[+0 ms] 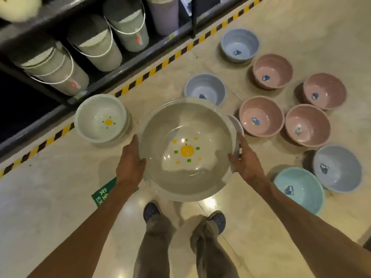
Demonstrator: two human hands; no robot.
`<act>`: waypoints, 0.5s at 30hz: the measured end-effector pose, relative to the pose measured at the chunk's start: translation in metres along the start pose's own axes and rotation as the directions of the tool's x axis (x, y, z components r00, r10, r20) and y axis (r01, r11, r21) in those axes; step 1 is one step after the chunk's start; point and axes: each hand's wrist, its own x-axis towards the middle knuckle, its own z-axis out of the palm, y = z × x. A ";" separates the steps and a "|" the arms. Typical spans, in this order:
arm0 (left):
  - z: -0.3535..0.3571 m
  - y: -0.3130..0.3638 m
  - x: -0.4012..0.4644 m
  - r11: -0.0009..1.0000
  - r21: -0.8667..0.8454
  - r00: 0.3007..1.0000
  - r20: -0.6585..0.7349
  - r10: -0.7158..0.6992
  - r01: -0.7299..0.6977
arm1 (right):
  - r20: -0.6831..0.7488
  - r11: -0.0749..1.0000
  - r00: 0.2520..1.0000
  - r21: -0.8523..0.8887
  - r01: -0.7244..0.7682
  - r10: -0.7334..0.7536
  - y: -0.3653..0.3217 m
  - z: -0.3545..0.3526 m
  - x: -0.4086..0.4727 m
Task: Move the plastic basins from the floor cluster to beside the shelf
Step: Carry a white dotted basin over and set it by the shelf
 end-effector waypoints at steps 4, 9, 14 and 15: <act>-0.052 -0.066 0.009 0.998 -0.025 0.995 -0.076 -0.059 0.058 | 0.115 0.987 0.984 -0.070 0.143 -0.135 -0.071 0.060 0.017; -0.112 -0.138 0.024 0.986 -0.106 0.978 -0.151 -0.141 0.126 | 0.166 0.976 0.977 -0.151 0.158 -0.133 -0.118 0.144 0.060; -0.169 -0.197 0.043 0.969 -0.155 0.959 -0.179 -0.220 0.193 | 0.233 0.948 0.954 -0.210 0.238 -0.188 -0.193 0.219 0.077; -0.180 -0.207 0.048 0.967 -0.161 0.958 -0.179 -0.224 0.196 | 0.249 0.945 0.950 -0.214 0.246 -0.191 -0.206 0.232 0.082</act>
